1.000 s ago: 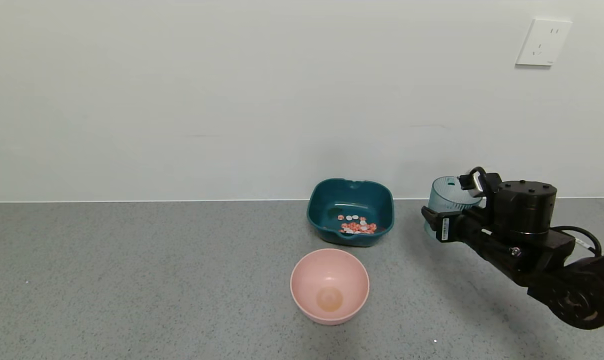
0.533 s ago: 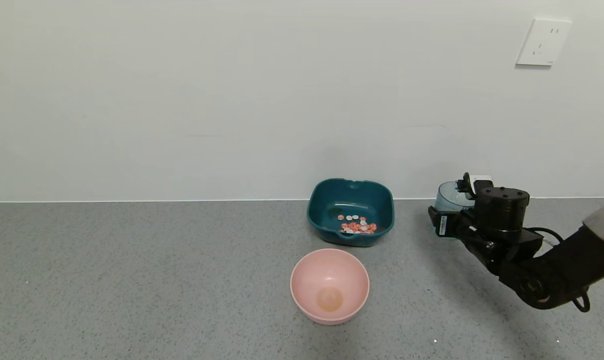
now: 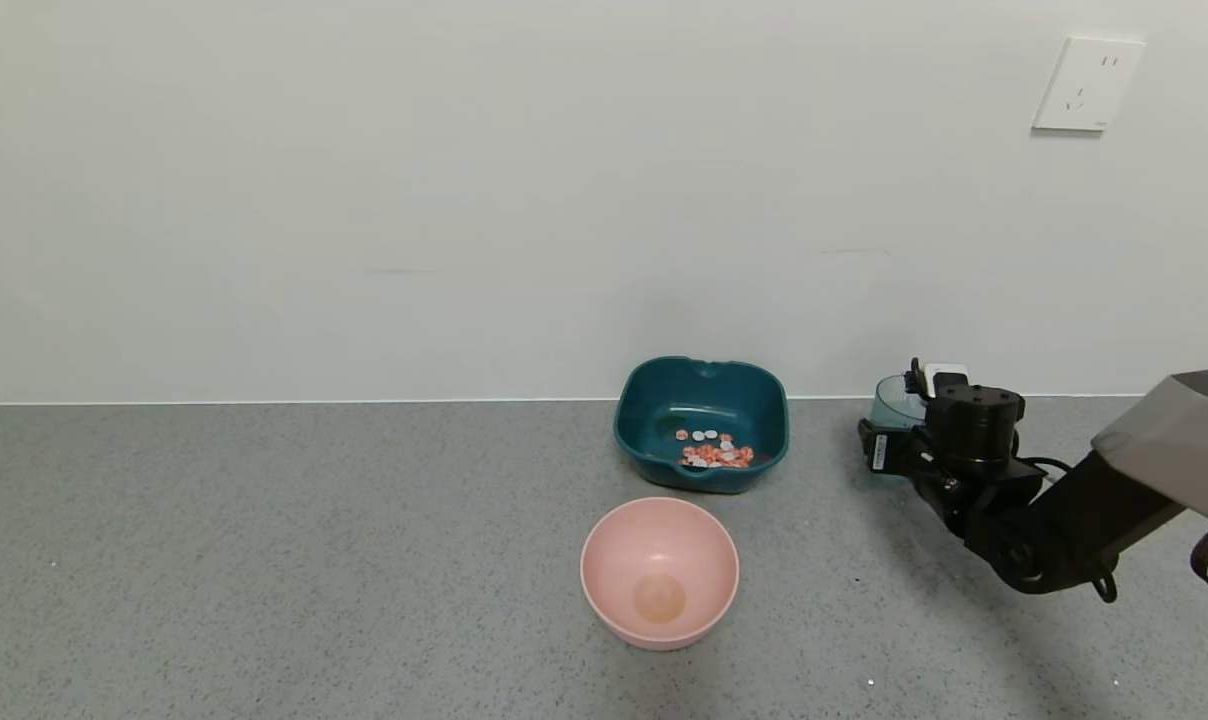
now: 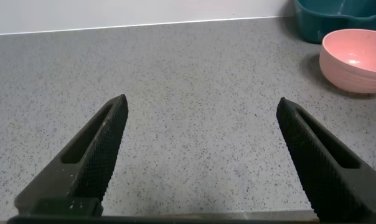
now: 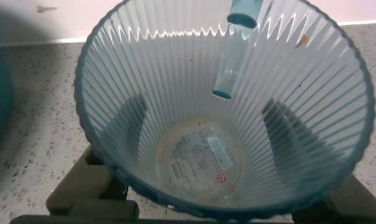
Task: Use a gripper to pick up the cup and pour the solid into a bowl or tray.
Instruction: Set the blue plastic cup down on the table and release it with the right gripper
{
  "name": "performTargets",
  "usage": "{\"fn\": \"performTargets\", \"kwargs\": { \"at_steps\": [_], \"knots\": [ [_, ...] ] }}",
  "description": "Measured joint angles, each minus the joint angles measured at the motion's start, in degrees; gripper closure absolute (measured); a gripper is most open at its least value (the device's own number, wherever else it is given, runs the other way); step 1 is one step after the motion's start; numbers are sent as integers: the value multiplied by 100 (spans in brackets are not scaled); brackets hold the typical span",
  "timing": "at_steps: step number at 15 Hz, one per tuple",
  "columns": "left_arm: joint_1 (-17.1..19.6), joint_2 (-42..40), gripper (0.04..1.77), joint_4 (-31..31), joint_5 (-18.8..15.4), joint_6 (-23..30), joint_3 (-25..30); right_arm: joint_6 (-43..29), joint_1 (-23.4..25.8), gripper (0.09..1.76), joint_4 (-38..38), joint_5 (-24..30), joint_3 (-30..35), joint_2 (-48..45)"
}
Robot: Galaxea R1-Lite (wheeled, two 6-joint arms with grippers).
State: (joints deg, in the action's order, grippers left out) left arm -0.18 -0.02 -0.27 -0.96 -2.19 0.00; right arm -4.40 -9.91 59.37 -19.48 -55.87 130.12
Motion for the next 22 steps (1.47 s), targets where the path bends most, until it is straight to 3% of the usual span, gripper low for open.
{"fn": "performTargets", "kwargs": {
  "at_steps": [11,15,22],
  "knots": [
    [0,0,9,0,0,0,0,-9,11,48,-5,6,-118,262],
    [0,0,9,2,0,0,0,-13,16,34,0,6,-101,288],
    [0,0,9,2,0,0,0,-13,32,22,-5,30,-88,260]
  ]
}}
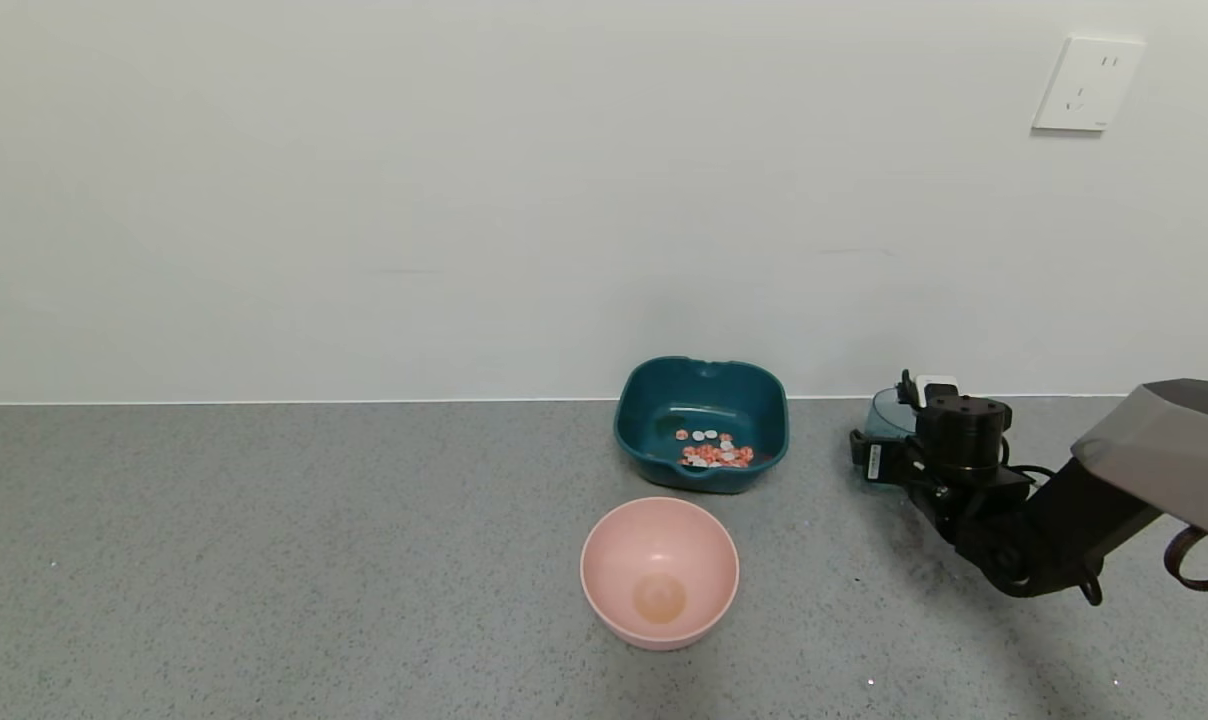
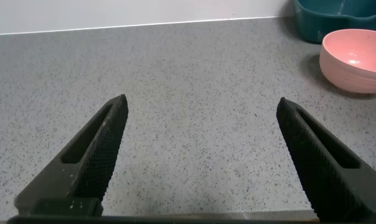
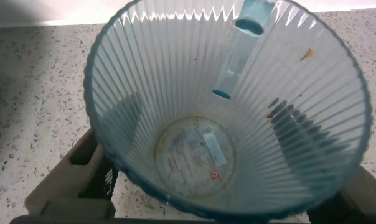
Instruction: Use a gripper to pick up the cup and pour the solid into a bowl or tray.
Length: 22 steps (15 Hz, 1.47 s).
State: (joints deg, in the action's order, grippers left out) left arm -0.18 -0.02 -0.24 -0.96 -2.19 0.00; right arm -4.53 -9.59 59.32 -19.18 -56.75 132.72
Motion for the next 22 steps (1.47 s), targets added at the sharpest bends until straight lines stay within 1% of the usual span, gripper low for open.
{"fn": "performTargets", "kwargs": {
  "at_steps": [3,8,11,15,18,22],
  "knots": [
    [0,0,9,-2,0,0,0,32,4,19,-89,63,99,-149],
    [0,0,9,-2,0,-1,0,74,76,17,-990,449,291,-769],
    [0,0,9,0,0,0,0,112,106,16,-2063,586,308,-1473],
    [0,0,9,-2,-2,0,0,228,177,15,-4033,1198,195,-2844],
    [0,0,9,-2,-2,0,0,461,155,15,-5310,1477,44,-3997],
    [0,0,9,-2,0,2,0,655,-27,15,-6446,1527,-33,-5516]
  ]
}}
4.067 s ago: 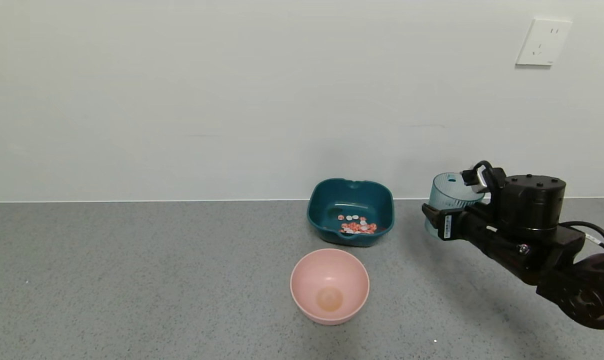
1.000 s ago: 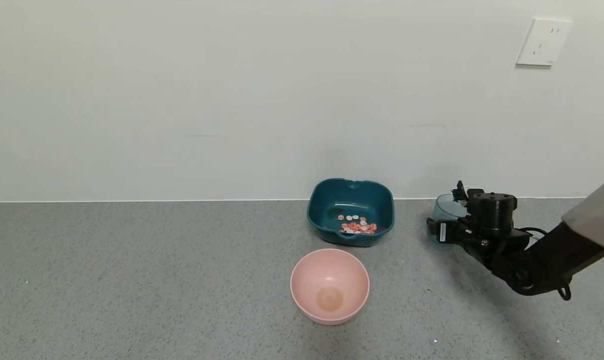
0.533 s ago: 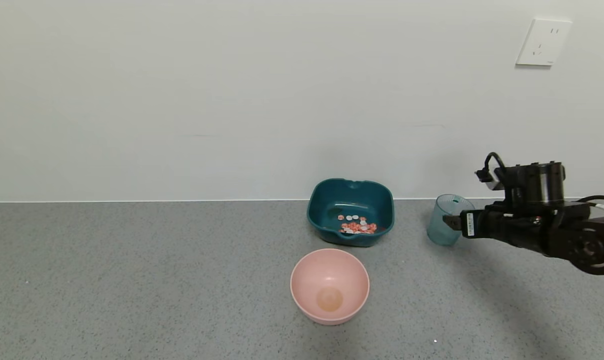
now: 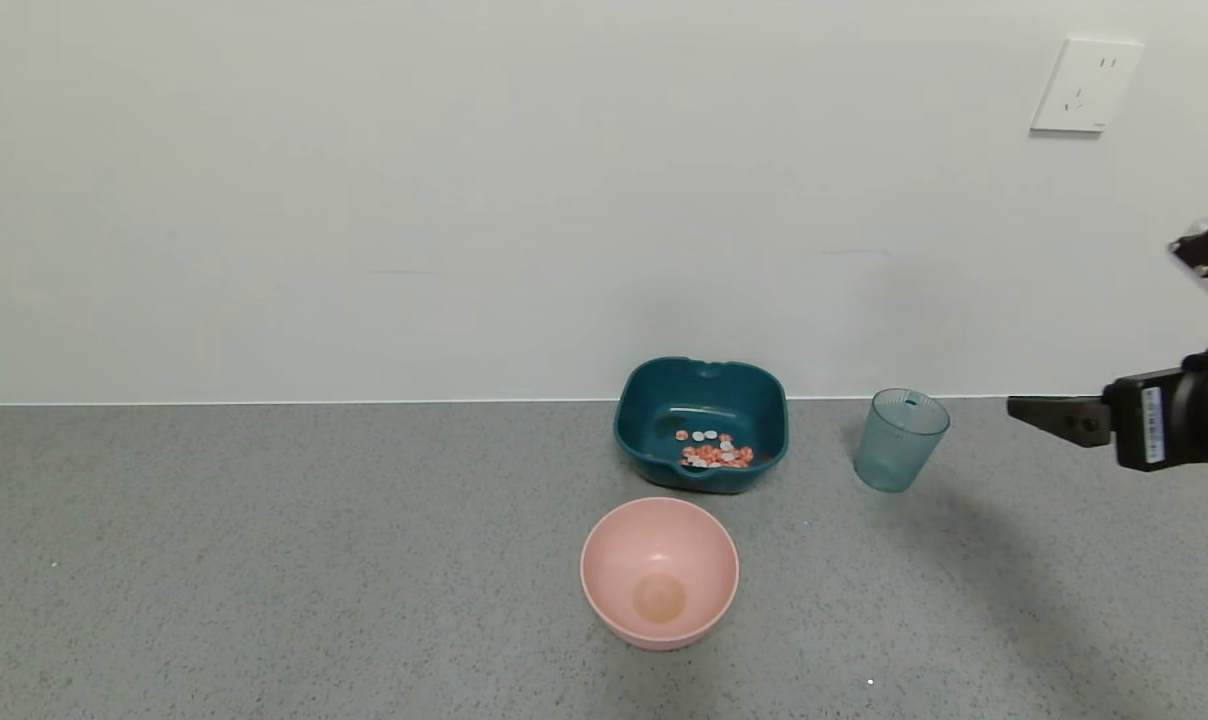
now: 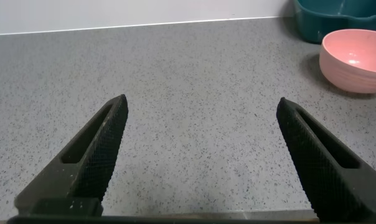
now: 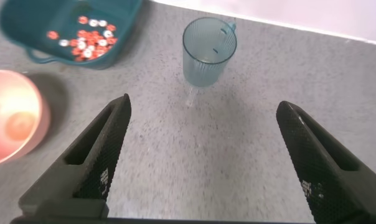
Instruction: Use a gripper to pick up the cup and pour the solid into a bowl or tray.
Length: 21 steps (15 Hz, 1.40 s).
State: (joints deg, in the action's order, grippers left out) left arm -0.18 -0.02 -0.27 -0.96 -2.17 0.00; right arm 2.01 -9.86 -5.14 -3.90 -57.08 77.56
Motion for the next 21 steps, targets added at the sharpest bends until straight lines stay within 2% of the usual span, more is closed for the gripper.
{"fn": "performTargets", "kwargs": {
  "at_steps": [10,13,17,21],
  "knots": [
    [0,0,9,0,0,-2,0,11,102,15,-2124,-28,-157,-3196],
    [0,0,9,0,0,-2,0,13,417,15,-2536,-67,-161,-3906],
    [0,0,9,0,0,-2,0,22,1292,15,-2820,5,-129,-4664],
    [2,0,9,0,0,-2,0,29,1553,15,-3051,95,-23,-5272]
  ]
}}
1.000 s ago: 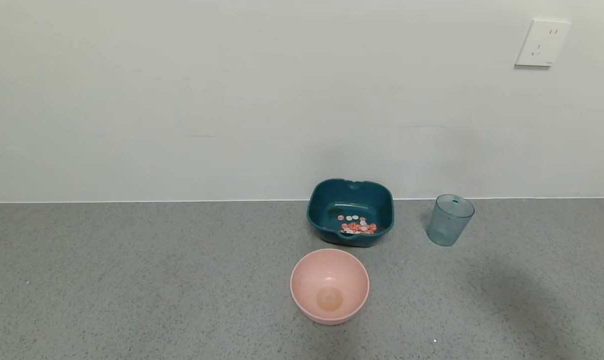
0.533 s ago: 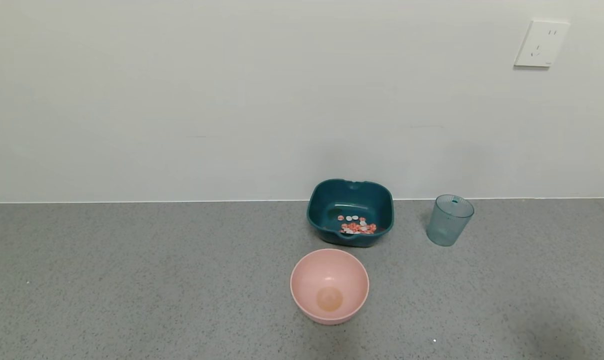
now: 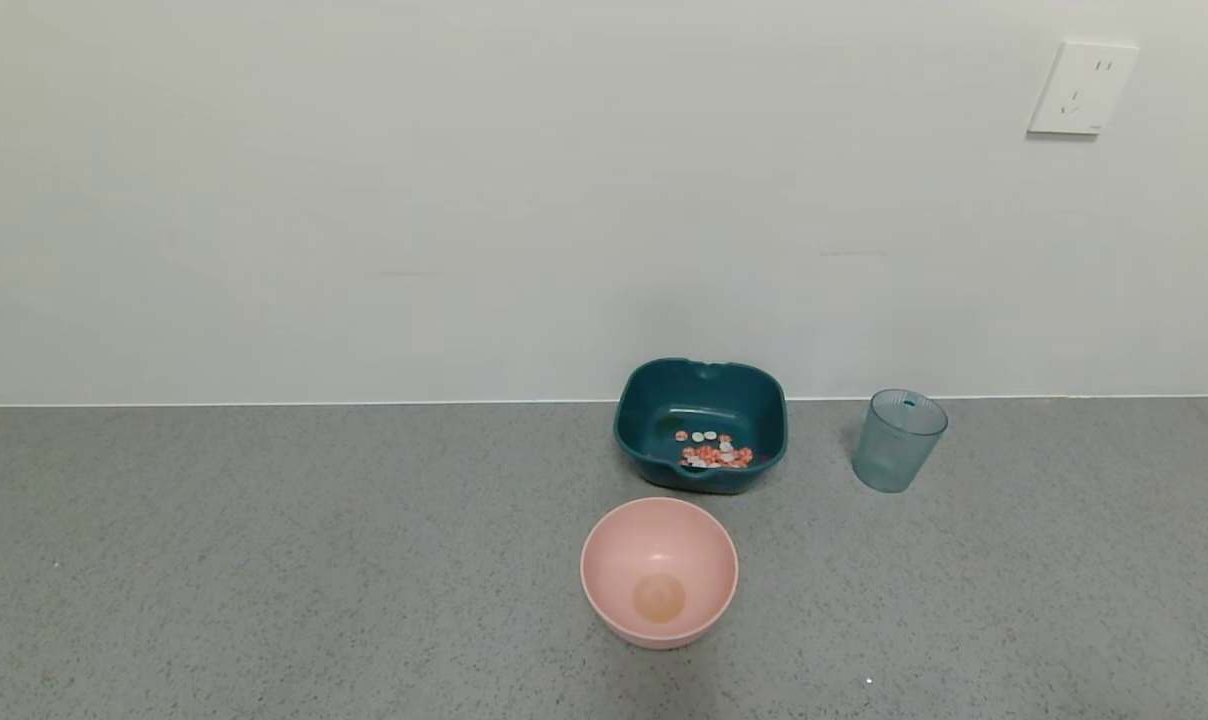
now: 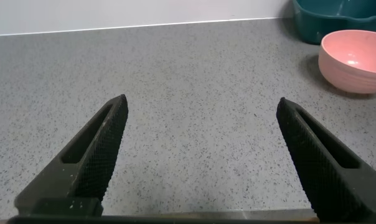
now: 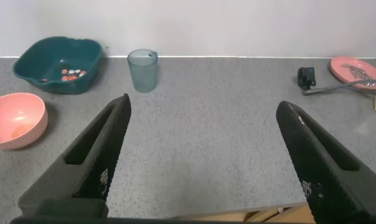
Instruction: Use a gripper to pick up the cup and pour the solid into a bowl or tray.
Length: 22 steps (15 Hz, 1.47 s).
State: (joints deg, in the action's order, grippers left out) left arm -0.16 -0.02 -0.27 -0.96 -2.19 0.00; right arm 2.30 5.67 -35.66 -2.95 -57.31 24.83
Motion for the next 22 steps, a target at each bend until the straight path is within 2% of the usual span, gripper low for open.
{"fn": "performTargets", "kwargs": {
  "at_steps": [5,10,17,22],
  "knots": [
    [0,0,9,2,0,0,0,11,-272,15,38,246,379,-612],
    [-2,0,9,0,-2,0,0,26,-410,15,195,358,1151,-1296],
    [-2,0,9,0,0,2,0,408,-512,15,1634,313,3046,-2264],
    [-2,0,9,0,0,2,0,413,-521,15,2935,306,4281,-2465]
  ]
}}
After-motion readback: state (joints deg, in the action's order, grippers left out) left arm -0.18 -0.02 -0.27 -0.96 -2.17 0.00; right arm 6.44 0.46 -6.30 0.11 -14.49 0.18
